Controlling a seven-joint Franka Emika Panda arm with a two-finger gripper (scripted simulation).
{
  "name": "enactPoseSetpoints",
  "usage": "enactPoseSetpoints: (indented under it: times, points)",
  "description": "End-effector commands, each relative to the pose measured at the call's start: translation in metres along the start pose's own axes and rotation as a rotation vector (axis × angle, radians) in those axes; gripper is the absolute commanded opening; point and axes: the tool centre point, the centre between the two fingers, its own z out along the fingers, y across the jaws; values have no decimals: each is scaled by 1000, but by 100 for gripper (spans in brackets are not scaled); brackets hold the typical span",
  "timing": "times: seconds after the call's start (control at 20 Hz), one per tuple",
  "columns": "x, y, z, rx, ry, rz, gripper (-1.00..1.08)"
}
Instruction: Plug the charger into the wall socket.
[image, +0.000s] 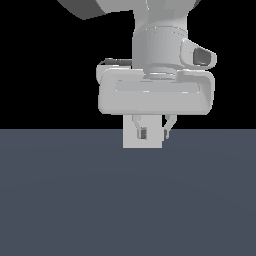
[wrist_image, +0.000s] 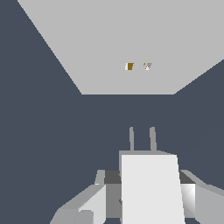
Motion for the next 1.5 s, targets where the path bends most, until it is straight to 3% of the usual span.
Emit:
enactPoseSetpoints:
  times: [0.0, 0.65, 1.45]
  points:
    - [5, -2, -6, -1, -1, 1, -100]
    - [13, -3, -8, -2, -1, 1, -100]
    - [57, -3, 3, -1, -2, 1, -100]
